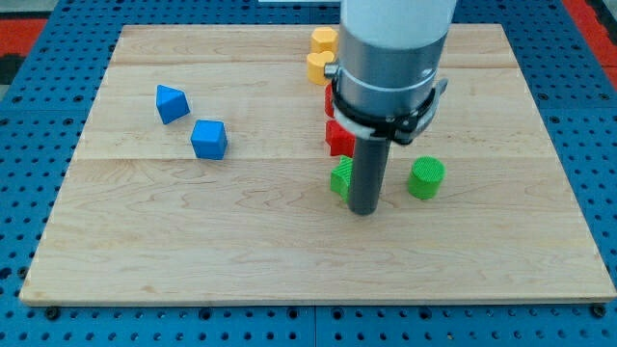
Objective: Move the blue blocks horizontal to the green blocks
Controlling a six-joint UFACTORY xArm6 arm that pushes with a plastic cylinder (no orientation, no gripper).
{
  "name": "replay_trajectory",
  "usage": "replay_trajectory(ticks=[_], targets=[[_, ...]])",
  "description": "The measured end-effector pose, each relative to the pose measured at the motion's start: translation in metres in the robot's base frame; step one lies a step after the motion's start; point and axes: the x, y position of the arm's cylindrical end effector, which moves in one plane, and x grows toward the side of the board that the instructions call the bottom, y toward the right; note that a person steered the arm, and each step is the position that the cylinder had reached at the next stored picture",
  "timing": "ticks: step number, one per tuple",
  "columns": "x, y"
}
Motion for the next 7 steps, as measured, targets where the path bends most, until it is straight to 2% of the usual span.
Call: replay_trajectory(ticks=[1, 2, 3, 4, 5, 7], targets=[[0.001, -0.102], [-0.058, -0.214], [-0.134, -0.242], [-0.124, -0.168], [-0.092, -0.163], [-0.068, -0.152]])
